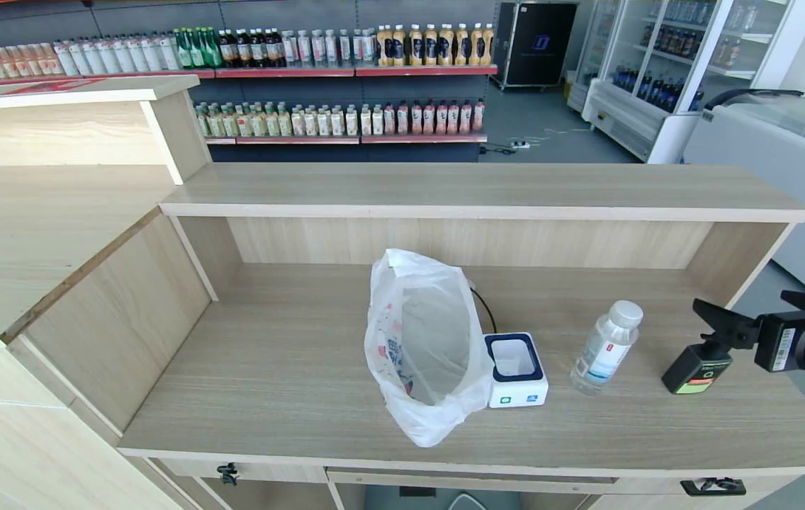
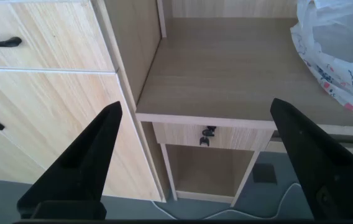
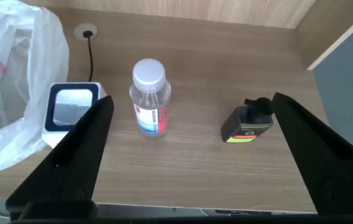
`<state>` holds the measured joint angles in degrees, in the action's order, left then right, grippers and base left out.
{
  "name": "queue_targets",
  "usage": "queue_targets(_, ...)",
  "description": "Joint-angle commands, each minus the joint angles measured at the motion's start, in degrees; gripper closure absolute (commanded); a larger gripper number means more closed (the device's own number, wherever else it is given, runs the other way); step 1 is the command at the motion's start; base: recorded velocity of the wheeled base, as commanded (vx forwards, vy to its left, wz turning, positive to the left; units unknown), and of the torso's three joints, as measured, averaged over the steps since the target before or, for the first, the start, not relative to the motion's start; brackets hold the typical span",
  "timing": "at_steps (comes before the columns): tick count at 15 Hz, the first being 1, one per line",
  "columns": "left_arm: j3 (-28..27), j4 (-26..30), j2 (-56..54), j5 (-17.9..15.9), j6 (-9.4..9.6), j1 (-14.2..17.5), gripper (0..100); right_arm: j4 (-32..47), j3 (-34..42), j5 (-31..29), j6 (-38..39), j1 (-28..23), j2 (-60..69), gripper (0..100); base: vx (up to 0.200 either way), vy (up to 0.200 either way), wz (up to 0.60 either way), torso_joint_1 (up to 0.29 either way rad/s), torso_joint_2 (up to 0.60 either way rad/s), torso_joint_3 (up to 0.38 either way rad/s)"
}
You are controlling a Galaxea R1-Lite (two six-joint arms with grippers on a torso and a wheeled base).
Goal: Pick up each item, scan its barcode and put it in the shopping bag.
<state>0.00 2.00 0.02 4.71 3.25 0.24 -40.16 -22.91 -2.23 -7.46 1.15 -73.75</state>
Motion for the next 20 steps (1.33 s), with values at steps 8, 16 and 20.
queue_targets(8,0.00,0.02,-0.02,0.04,0.00,0.02,0,-0.98,9.20,0.30,-1.59,-8.88,-5.88,0,0.000,0.000,0.00,0.000,0.00,0.000)
queue_targets(16,0.00,0.02,-0.02,0.04,0.00,0.02,0,-16.36,4.80,13.31,-8.36,-11.87,-28.55,0,0.000,0.000,0.00,0.000,0.00,0.000)
queue_targets(20,0.00,0.02,-0.02,0.04,0.00,0.02,0,-23.30,5.86,16.82,-12.58,-11.34,-35.85,0,0.000,0.000,0.00,0.000,0.00,0.000)
